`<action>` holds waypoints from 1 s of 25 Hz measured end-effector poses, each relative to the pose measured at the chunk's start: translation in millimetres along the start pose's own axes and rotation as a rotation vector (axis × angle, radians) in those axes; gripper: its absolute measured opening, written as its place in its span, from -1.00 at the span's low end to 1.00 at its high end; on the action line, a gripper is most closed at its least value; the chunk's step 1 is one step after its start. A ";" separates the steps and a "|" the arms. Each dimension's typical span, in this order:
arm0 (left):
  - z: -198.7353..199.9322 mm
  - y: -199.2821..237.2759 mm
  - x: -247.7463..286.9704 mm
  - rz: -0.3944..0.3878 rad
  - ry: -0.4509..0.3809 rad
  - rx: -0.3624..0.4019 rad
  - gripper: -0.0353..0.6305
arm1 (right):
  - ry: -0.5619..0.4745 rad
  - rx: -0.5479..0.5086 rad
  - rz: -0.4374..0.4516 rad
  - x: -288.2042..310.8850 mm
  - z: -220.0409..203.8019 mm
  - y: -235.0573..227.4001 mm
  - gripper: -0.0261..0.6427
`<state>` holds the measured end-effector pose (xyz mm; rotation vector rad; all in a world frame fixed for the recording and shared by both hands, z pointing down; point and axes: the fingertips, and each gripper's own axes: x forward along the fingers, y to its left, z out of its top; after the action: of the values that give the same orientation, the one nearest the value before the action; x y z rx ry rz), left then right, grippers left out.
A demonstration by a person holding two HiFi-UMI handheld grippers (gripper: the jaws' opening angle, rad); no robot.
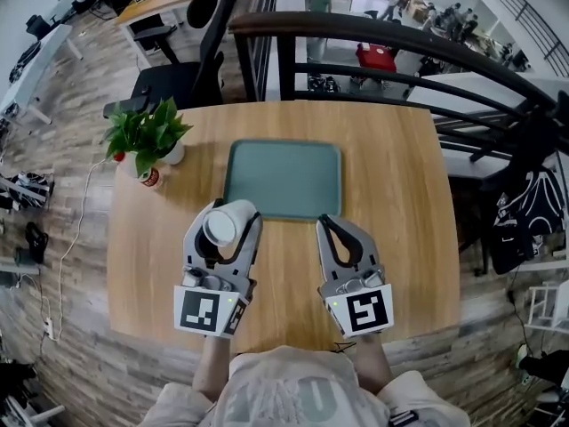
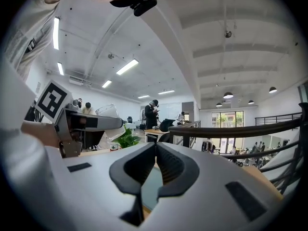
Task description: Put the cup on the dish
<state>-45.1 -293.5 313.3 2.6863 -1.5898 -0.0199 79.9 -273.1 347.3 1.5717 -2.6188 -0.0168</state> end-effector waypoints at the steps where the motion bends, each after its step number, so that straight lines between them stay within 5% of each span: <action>1: -0.7 2.6 4.5 -0.001 0.001 -0.003 -0.12 | 0.008 -0.001 0.001 1.9 -3.4 -1.8 -0.86; 14: -28.6 50.1 73.4 0.033 0.034 0.011 -0.12 | 0.070 0.015 -0.033 31.5 -35.0 -23.1 -0.86; 25: -94.1 98.0 145.4 0.066 0.163 -0.026 -0.12 | 0.177 0.055 -0.017 56.3 -76.5 -33.0 -0.86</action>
<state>-59.0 -467.1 409.5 2.5411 -1.6161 0.1734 88.8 -335.6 425.6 1.5349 -2.4900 0.1870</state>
